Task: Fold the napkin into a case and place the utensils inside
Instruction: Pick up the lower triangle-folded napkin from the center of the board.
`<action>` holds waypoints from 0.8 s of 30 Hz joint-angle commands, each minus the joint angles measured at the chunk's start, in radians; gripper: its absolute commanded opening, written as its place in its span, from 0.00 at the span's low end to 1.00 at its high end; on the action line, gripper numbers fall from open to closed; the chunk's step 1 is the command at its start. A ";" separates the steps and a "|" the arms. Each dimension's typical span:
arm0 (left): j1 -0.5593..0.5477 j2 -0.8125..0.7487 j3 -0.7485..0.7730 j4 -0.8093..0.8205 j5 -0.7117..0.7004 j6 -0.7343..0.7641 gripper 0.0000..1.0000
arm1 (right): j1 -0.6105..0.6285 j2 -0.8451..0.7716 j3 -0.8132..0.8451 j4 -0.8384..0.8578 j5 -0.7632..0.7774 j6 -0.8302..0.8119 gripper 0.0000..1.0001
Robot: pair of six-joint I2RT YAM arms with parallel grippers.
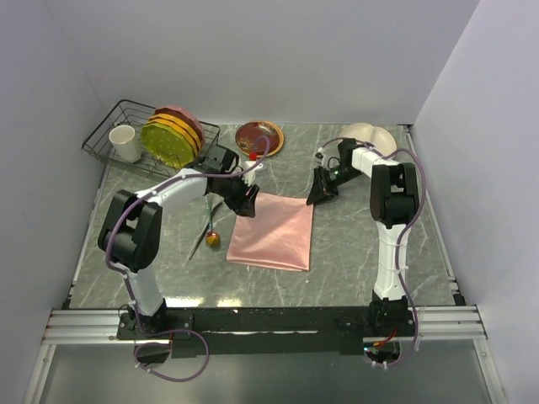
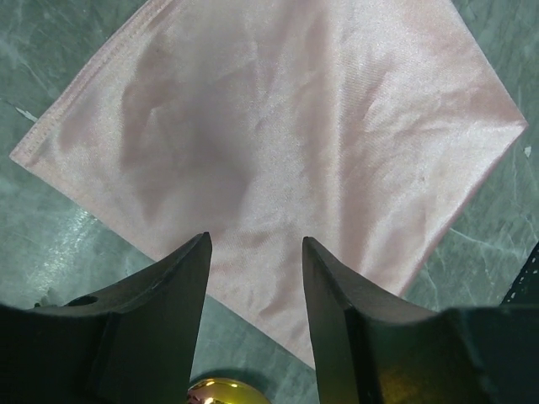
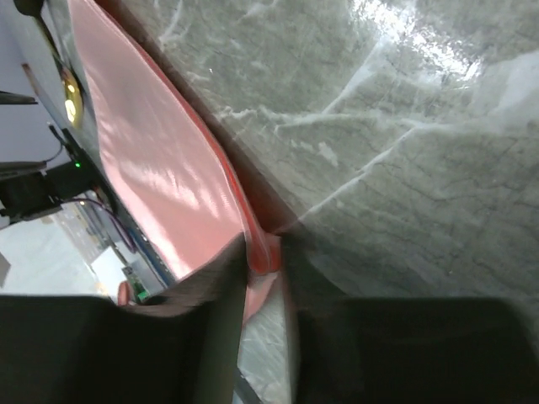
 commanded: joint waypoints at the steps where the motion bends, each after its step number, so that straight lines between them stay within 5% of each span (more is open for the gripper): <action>1: 0.010 0.001 0.008 0.031 0.052 -0.052 0.52 | 0.008 -0.022 0.032 -0.006 -0.005 -0.044 0.20; 7: 0.013 -0.044 -0.068 0.098 0.052 -0.167 0.52 | 0.055 -0.055 0.066 -0.027 0.004 -0.171 0.00; 24: 0.237 -0.059 -0.038 0.178 0.071 -0.468 0.52 | 0.179 -0.298 -0.142 0.135 0.196 -0.461 0.00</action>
